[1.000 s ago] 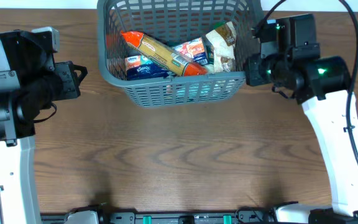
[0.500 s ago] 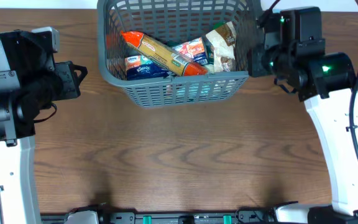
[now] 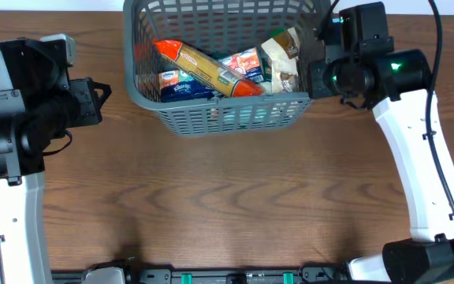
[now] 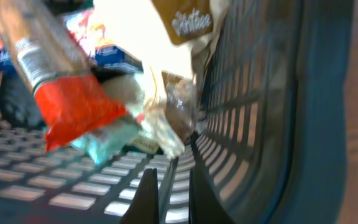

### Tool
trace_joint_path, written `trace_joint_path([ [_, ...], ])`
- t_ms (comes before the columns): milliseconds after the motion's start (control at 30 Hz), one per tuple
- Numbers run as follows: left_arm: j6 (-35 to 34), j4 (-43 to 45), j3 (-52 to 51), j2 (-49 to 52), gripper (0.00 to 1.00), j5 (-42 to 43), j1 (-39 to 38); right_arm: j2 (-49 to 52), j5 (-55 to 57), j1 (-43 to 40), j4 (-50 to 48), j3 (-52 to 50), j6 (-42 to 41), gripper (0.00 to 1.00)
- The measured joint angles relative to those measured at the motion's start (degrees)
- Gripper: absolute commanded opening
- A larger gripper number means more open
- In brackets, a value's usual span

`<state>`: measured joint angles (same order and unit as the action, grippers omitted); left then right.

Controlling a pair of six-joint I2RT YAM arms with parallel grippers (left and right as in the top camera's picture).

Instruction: Pack container

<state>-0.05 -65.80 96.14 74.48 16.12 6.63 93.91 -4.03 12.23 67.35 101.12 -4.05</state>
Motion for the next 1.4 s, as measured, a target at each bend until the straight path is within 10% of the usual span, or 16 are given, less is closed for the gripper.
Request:
trace_joint_path([
  [667, 0.02, -1.33, 0.0, -0.02, 0.06, 0.02, 0.0, -1.11, 0.28, 0.0, 9.42, 7.85, 0.76, 0.01],
  [967, 1.55, -6.12, -0.04, -4.48, 0.06, 0.46, -2.86, -16.61, 5.16, 0.0, 12.74, 9.35, -5.49, 0.01],
  [1300, 1.55, -5.07, -13.44, -29.86, 0.06, 6.16, -6.36, -50.51, 6.62, 3.58, 6.25, -23.63, -15.34, 0.01],
  [1333, 1.57, -4.04, -15.65, -31.76, 0.06, 7.45, -6.38, -54.42, 6.64, 3.76, 5.33, -26.91, -16.5, 0.08],
  [1400, 1.55, -2.25, -20.83, -35.32, 0.17, 9.79, -6.38, -61.77, 6.43, 3.89, 3.69, -31.63, -18.6, 0.7],
])
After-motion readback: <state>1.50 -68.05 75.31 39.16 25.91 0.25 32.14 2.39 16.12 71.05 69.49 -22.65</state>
